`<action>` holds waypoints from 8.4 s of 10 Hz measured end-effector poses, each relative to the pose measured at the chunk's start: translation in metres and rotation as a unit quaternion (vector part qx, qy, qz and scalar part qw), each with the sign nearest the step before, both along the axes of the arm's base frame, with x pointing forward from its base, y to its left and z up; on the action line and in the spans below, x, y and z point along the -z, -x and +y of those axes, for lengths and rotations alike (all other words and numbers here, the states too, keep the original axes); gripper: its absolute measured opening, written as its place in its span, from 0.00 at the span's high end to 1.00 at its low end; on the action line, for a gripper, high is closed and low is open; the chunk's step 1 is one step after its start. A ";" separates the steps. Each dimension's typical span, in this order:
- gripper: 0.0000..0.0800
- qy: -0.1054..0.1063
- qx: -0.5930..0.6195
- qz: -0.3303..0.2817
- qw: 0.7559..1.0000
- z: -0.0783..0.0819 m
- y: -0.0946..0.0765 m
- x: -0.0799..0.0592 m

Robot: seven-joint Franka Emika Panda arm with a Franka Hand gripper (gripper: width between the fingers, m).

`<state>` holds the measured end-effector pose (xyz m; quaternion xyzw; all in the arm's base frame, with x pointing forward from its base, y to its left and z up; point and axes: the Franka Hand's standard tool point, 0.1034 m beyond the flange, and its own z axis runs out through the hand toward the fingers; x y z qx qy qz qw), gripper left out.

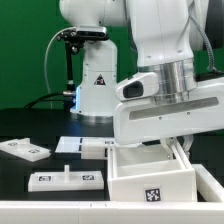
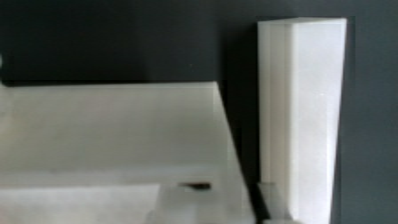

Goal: Assemble cabinet

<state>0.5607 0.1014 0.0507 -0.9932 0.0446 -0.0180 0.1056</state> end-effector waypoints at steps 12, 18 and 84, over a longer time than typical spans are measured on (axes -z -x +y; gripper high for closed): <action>0.96 0.045 -0.006 -0.003 0.999 0.030 0.001 0.024; 0.96 0.060 -0.052 -0.007 0.997 0.033 0.001 0.023; 0.00 0.112 -0.095 -0.009 0.989 -0.192 0.023 0.040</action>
Offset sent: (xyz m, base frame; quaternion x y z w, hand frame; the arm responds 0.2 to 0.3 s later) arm 0.0117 0.0163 -0.0249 -0.0772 0.0197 -0.0244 0.9965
